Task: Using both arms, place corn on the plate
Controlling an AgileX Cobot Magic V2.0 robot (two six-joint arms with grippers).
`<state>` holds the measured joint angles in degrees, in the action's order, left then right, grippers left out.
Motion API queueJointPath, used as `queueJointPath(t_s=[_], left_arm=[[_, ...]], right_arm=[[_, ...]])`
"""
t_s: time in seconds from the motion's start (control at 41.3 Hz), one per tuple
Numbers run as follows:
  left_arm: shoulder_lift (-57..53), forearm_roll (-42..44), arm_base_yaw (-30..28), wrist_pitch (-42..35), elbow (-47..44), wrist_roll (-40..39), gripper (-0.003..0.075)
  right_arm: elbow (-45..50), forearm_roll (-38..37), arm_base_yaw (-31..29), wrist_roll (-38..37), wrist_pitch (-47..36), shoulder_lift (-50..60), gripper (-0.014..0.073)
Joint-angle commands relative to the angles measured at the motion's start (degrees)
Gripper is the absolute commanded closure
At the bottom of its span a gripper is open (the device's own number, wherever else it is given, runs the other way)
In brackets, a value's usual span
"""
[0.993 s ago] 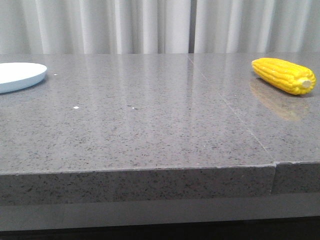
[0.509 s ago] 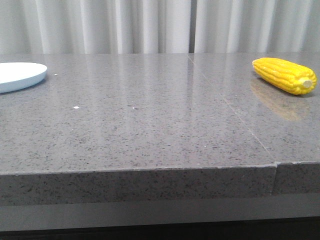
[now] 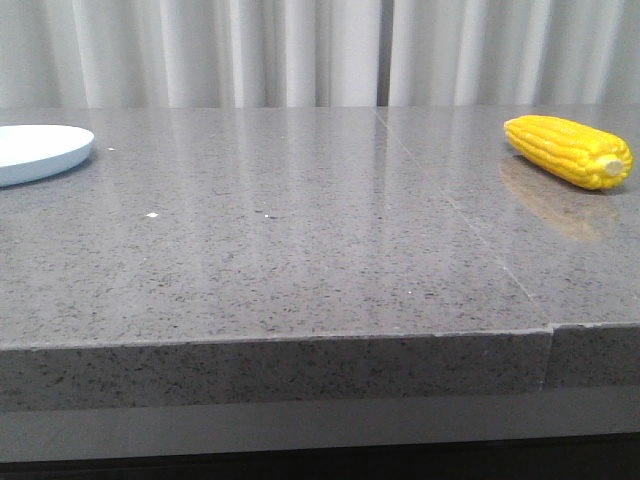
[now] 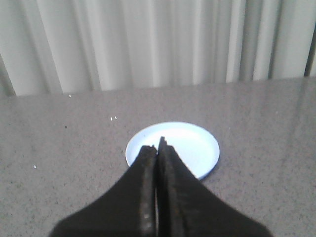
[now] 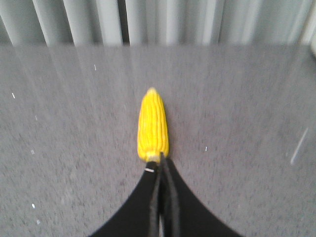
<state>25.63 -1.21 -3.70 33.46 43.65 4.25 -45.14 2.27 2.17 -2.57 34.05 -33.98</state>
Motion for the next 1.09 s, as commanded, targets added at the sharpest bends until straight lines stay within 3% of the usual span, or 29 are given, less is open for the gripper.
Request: queueJointPath(t_s=[0.0, 0.46, 0.581, 0.654, 0.727, 0.8, 0.896, 1.066], left_arm=[[3.43, -0.01, 0.01, -3.11, 2.0, -0.49, 0.074], [10.27, -0.01, 0.01, -3.09, 2.0, -0.49, 0.074], [11.41, 0.07, 0.01, -2.71, 2.0, 0.07, 0.072], [11.8, 0.7, 0.01, -2.42, 2.0, 0.07, 0.0634], [12.04, 1.21, 0.01, -2.03, 2.0, 0.07, 0.0469], [12.12, 1.21, 0.01, -1.79, 2.0, 0.07, 0.0295], [12.17, 0.83, 0.01, -1.52, 2.0, 0.07, 0.0191], [13.2, 1.21, 0.01, -0.46, 2.26, 0.07, 0.0185]], right_arm=[[-1.94, -0.87, -0.19, 0.76, -3.07, -4.09, 0.0661], [-1.94, -0.87, -0.19, 0.76, -3.0, -15.55, 0.065], [-1.94, -0.87, -0.19, 0.76, -3.0, -16.58, 0.0493], [-1.94, -0.87, -0.19, 0.76, -3.0, -16.72, 0.0329], [-1.94, -0.87, -0.19, 0.76, -3.11, -16.72, 0.0144], [-1.94, -0.87, -0.19, 0.76, -3.11, -16.72, 0.0029], [-1.94, -0.87, -0.19, 0.76, -3.11, -16.72, -0.002], [-1.94, -0.87, -0.19, 0.76, -3.11, -16.72, -0.002]])
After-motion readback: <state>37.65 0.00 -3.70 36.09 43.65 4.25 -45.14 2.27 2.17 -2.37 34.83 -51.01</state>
